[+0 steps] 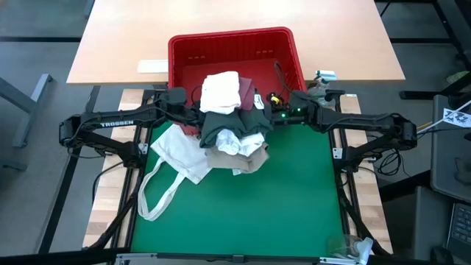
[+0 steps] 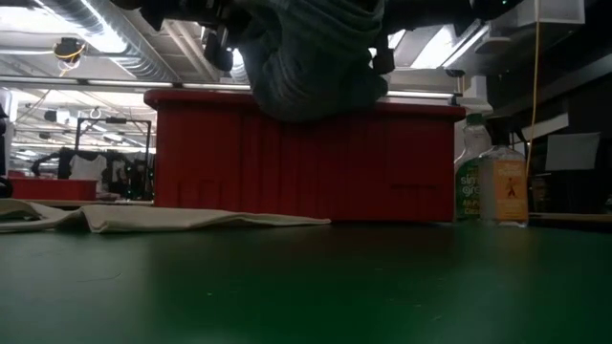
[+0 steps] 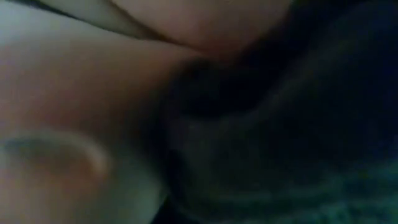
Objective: Fold Laundry from Bin
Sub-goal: Put the folded clothes into the red bin
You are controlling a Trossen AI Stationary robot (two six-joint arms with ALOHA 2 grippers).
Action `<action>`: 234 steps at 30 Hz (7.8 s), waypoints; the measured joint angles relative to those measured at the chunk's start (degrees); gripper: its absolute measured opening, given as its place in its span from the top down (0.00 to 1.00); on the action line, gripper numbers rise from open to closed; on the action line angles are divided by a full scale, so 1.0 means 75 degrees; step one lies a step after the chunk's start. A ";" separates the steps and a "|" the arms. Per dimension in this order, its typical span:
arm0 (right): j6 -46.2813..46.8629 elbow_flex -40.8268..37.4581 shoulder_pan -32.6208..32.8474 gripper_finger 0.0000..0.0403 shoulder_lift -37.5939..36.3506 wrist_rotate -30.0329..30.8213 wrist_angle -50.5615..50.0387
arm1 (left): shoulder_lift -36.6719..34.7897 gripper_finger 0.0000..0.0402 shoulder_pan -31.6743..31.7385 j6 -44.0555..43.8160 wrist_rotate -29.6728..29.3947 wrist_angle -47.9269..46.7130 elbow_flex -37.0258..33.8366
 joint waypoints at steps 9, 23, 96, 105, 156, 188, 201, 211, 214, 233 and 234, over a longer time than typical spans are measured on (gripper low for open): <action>-0.0112 0.0314 0.0001 0.63 -0.0003 0.0055 -0.0298 | 0.0000 1.00 -0.0023 -0.0163 -0.0062 0.0305 0.0000; -0.0116 0.0351 0.0258 0.63 -0.0031 0.0003 -0.0099 | 0.0003 1.00 -0.0498 -0.0048 -0.0102 0.0072 0.0455; -0.0905 0.1477 -0.3283 0.63 0.1879 0.0329 0.0269 | 0.1558 1.00 0.3592 0.2501 -0.0661 -0.1461 0.1591; -0.1090 0.1582 -0.3940 0.63 0.2812 0.0253 0.0320 | 0.2713 0.99 0.4203 0.3151 -0.0660 -0.1101 0.1591; -0.2601 0.1602 -0.4892 0.63 0.3395 0.0864 -0.1619 | 0.3914 0.78 0.5112 0.6902 -0.1263 -0.2708 0.1597; -0.3591 0.2147 -0.5128 0.63 0.2932 0.1828 -0.0974 | 0.2958 0.78 0.5260 0.6414 -0.0617 -0.2594 0.1585; -0.4540 0.3293 -0.4864 0.63 0.2914 0.1022 -0.1023 | 0.2952 0.78 0.5272 0.6256 -0.1459 -0.1939 0.1585; -0.5372 0.3293 -0.4245 0.63 0.2920 0.0614 -0.1650 | 0.2946 0.78 0.5342 0.5705 -0.1793 0.0088 0.1585; -0.5824 0.3290 -0.4113 0.63 0.2926 0.0670 -0.1816 | 0.2946 0.78 0.5327 0.5636 -0.1630 0.0832 0.1585; -0.7172 0.3284 -0.3665 0.63 0.4112 0.1075 -0.2204 | 0.3567 0.78 0.2980 0.8917 -0.3296 0.0995 0.1591; -0.7164 0.3284 -0.3680 0.63 0.4251 0.1143 -0.2210 | 0.3697 0.78 0.2935 0.9079 -0.3520 0.0934 0.1591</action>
